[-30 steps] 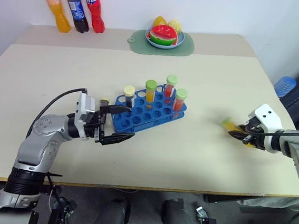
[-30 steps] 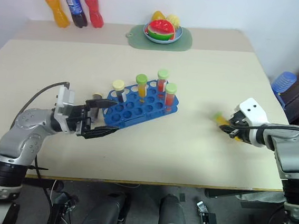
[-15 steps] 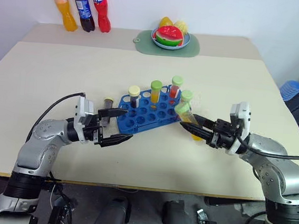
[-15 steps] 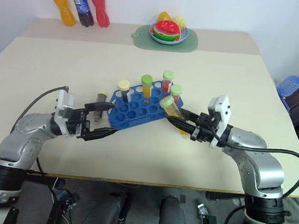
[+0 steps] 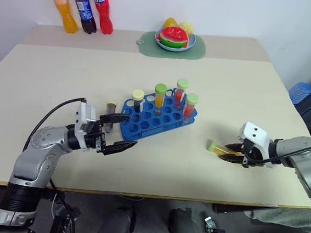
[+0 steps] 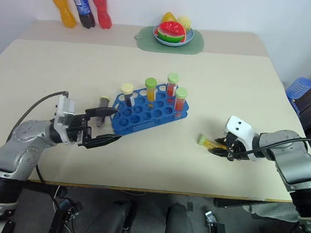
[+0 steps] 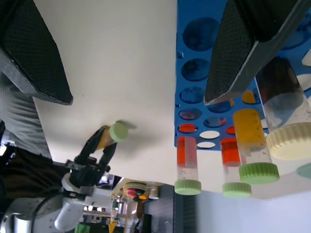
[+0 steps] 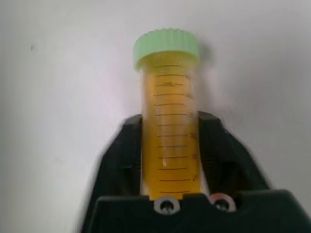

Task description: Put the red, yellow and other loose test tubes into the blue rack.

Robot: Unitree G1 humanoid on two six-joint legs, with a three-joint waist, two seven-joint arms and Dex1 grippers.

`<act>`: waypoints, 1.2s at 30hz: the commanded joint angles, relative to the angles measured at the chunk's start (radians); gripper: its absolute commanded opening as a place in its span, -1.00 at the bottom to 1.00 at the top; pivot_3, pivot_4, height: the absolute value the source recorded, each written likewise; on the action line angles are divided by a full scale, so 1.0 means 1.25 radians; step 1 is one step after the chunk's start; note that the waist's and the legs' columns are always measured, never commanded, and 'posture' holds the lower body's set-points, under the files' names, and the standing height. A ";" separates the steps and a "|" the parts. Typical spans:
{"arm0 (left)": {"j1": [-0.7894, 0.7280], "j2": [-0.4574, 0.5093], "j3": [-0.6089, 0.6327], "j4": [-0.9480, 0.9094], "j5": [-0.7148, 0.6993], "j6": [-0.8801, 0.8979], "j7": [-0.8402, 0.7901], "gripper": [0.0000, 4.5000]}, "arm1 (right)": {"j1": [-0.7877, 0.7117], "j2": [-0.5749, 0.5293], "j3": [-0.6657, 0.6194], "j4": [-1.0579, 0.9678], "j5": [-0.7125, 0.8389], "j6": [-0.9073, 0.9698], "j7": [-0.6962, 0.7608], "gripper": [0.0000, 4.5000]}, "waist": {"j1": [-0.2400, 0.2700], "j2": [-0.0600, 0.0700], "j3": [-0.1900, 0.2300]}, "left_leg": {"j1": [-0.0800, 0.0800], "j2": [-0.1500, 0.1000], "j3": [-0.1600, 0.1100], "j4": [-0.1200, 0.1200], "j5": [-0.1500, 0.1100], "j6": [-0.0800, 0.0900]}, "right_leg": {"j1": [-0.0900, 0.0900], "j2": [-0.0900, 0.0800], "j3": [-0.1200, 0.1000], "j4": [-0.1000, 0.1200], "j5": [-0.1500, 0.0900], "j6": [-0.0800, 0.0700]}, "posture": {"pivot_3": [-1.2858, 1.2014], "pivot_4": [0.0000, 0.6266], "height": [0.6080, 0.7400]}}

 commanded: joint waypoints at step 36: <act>0.011 -0.049 0.004 0.020 -0.005 -0.038 0.015 1.00 | 0.033 0.213 -0.201 -0.228 0.209 -0.015 -0.040 -0.64 | -0.001 -0.001 0.000 | 0.000 0.001 -0.001 0.000 0.000 0.000 | -0.001 0.000 0.000 0.000 0.000 0.000 | 0.03 -0.52 1.00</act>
